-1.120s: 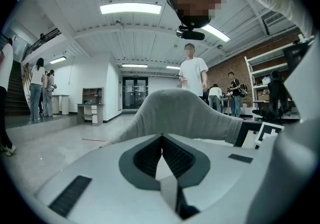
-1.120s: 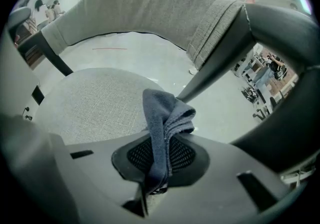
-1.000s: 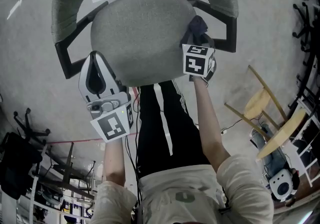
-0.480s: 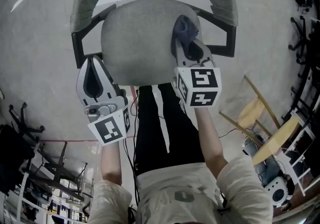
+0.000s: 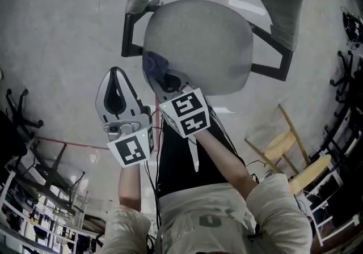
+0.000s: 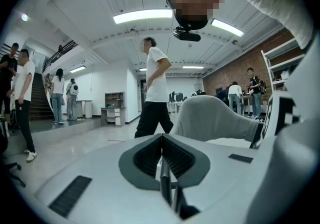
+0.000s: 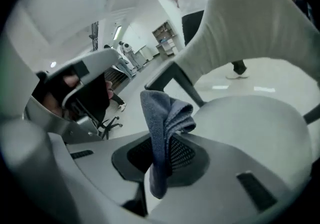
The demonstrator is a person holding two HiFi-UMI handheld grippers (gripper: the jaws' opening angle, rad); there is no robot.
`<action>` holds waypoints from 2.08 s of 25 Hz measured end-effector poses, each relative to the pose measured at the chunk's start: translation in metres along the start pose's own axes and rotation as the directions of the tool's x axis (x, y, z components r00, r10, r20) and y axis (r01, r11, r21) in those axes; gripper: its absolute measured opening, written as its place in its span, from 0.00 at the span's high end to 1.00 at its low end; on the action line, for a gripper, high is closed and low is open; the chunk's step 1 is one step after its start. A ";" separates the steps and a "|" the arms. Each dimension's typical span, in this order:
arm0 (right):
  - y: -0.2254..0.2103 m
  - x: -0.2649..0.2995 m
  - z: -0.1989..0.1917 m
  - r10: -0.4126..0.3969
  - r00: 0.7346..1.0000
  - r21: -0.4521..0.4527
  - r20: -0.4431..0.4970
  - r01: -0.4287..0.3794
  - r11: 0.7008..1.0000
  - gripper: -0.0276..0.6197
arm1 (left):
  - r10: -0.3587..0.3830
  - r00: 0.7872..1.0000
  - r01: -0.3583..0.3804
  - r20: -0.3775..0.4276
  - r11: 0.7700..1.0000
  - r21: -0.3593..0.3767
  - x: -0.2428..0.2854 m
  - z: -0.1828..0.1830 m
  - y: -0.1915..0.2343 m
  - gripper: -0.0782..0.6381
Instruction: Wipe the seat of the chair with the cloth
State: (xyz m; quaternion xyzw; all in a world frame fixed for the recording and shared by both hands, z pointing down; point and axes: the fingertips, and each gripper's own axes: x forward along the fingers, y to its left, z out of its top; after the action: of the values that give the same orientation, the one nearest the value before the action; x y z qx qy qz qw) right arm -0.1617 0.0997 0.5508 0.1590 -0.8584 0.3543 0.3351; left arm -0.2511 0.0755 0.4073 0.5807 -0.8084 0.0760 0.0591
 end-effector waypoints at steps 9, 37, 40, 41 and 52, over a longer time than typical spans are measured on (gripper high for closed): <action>-0.005 0.082 -0.097 -0.002 0.979 0.107 -0.203 0.024 0.994 0.88 | 0.095 0.994 -0.096 -0.045 0.995 -0.021 -0.029 -0.023 0.040 0.87; -0.178 -0.068 -0.162 -0.333 0.919 0.097 -0.210 0.359 0.928 0.88 | -0.158 0.987 0.159 -0.024 0.987 0.023 0.013 -0.008 -0.087 0.87; -0.199 -0.087 -0.172 -0.372 0.905 0.113 -0.209 0.400 0.910 0.88 | -0.212 0.977 0.213 -0.036 0.976 0.042 0.016 -0.010 -0.109 0.87; -0.206 -0.093 -0.176 -0.384 0.899 0.120 -0.210 0.414 0.902 0.88 | -0.228 0.973 0.230 -0.041 0.972 0.048 0.017 -0.011 -0.116 0.87; -0.258 -0.151 -0.201 -0.472 0.855 0.198 -0.215 0.511 0.837 0.88 | -0.344 0.938 0.345 -0.034 0.936 0.065 0.037 0.000 -0.189 0.87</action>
State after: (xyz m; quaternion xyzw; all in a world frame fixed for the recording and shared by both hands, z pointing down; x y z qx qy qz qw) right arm 0.1730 0.0683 0.6818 0.3866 -0.7083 0.3718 0.4589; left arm -0.0837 -0.0181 0.4247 0.7141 -0.6904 0.0991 0.0600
